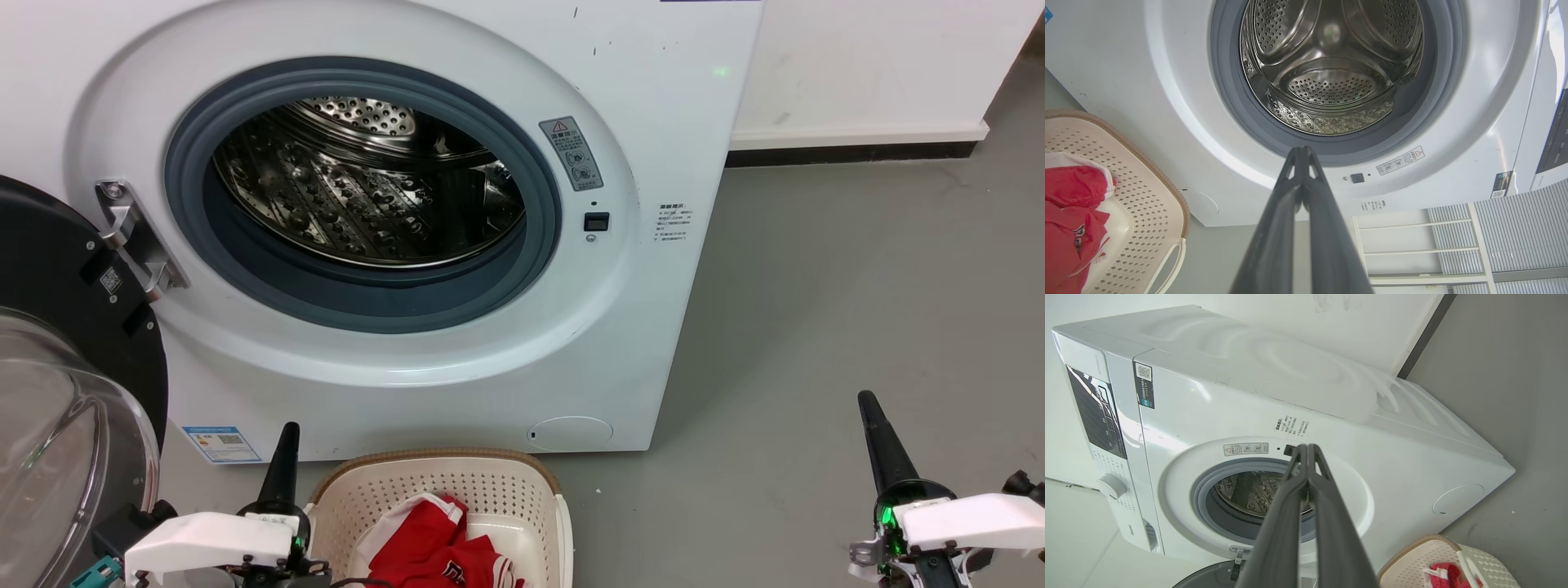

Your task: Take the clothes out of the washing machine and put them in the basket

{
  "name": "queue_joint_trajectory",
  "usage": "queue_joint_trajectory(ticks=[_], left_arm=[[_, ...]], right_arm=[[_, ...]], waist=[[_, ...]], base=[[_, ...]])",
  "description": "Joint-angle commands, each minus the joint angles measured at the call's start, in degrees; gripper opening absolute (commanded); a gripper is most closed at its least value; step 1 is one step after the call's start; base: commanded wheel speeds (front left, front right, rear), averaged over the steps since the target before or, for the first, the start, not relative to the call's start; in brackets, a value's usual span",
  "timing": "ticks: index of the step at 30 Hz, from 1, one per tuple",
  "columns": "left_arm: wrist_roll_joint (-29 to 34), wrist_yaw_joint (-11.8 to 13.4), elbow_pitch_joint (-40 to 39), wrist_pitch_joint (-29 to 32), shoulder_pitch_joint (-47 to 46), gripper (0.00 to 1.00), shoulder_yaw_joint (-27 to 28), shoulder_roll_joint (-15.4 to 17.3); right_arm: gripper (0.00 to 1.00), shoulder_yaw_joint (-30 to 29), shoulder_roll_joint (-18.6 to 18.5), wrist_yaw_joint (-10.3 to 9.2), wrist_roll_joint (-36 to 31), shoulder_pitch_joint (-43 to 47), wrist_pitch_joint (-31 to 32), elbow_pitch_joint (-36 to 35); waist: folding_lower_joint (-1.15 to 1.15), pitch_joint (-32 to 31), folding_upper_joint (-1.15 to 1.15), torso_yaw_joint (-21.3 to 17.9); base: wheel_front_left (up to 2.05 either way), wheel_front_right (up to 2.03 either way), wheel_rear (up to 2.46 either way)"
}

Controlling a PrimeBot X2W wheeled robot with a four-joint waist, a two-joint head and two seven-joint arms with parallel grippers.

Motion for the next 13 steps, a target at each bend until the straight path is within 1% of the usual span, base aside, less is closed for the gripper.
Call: queue_joint_trajectory(ticks=[1, 13], left_arm=[[-1.76, -0.61, -0.05, 0.39, -1.44, 0.0, 0.2, 0.21], [-7.46, -1.58, 0.88, 1.87, -2.47, 0.0, 0.88, 0.1]], right_arm=[[0.0, -0.27, -0.24, 0.01, 1.67, -1.54, 0.42, 0.13], [0.0, -0.97, -0.11, 0.0, 7.08, -2.66, 1.94, 1.51]], waist=[[0.0, -0.02, 0.0, 0.08], [0.0, -0.12, 0.0, 0.5]], base=[[0.0, 0.0, 0.0], [0.0, 0.0, 0.0]])
